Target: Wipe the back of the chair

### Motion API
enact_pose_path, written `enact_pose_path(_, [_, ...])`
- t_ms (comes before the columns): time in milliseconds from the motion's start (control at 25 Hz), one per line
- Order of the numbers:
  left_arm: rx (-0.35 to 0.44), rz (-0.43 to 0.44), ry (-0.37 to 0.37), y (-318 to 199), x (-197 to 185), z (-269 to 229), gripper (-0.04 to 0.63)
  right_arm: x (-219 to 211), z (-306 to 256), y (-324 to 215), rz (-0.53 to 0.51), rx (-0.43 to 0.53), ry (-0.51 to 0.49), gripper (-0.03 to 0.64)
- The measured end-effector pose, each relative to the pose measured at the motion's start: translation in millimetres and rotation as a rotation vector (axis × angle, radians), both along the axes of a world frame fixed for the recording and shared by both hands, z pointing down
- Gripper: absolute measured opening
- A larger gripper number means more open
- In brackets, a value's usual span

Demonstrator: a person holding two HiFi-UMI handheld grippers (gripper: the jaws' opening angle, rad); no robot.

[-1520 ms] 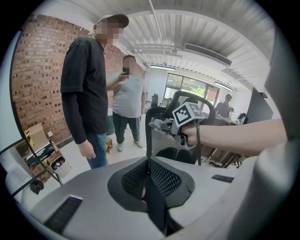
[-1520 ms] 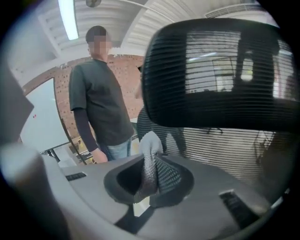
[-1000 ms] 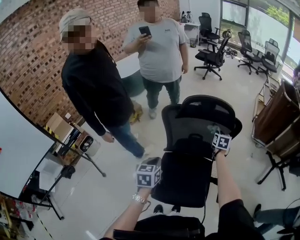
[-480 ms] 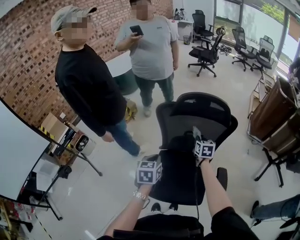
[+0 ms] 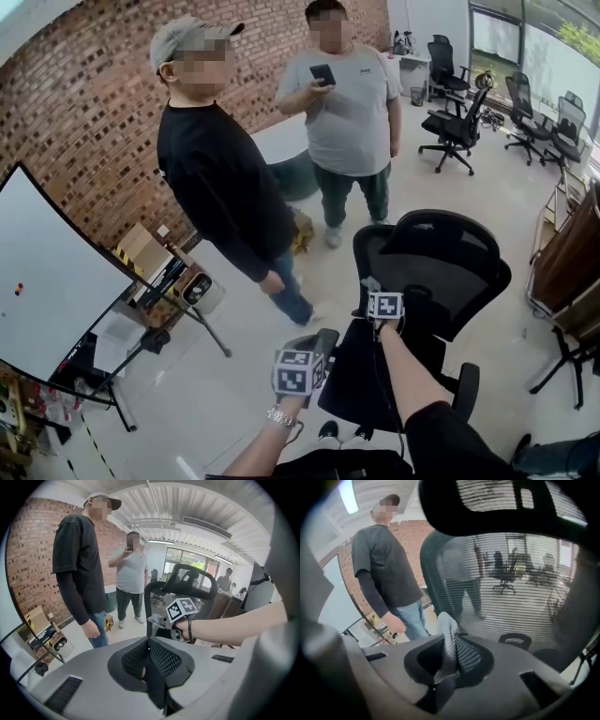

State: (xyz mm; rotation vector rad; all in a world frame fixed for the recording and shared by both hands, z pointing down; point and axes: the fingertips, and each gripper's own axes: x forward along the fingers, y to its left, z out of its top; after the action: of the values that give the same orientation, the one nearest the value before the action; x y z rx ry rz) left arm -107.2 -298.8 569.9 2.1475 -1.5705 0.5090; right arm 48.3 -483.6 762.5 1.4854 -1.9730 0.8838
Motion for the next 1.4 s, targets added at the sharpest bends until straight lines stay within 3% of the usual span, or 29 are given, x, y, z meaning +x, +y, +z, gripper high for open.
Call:
enact_pose_path(120, [-0.007,-0.014,0.000,2.9,-8.9,7.8,0.015,68.5,6.0,-3.5,0.110,0.030,0.070,0.044])
enact_pose_path(280, [-0.002,0.016,0.008,-2.2,-3.7,9.3,0.015,161.6,-7.9,-6.0,0.228,0.140,0.124,0.044])
enact_pose_path(480, [-0.005,0.090,0.024,-5.1,25.9,7.9,0.015,291.3,-15.1,43.2,0.350,0.092,0.281,0.044])
enact_pose_path(560, [-0.004,0.115,0.029,-7.1,36.6,7.4,0.015,319.8,-19.7,60.5,0.367,0.086,0.289,0.044])
enact_pose_path(640, [0.000,0.126,0.035,-11.0,41.6,6.9,0.015,310.6,-22.7,67.2,0.349,0.096,0.211,0.044])
enact_pose_path(720, [0.001,0.128,0.040,-14.6,44.0,7.0,0.015,272.7,-24.1,71.6,0.297,0.105,0.134,0.044])
enact_pose_path(920, [0.002,0.111,0.034,-14.2,45.3,7.3,0.015,104.9,-24.4,69.8,0.019,0.157,-0.009,0.044])
enact_pose_path(1080, [-0.005,0.069,0.014,-2.1,29.9,5.1,0.015,4.8,-5.8,42.7,-0.080,0.126,-0.065,0.044])
enact_pose_path(1240, [0.003,0.009,-0.008,8.1,1.2,3.0,0.015,-23.5,48.6,38.1,-0.104,-0.078,-0.015,0.044])
enact_pose_path(1320, [-0.002,-0.033,-0.023,12.7,-18.5,5.9,0.015,-9.0,50.3,14.1,-0.078,0.003,0.018,0.044])
enact_pose_path(1400, [-0.013,-0.064,-0.030,13.6,-34.1,9.6,0.015,34.0,55.9,6.7,0.001,0.007,0.082,0.044])
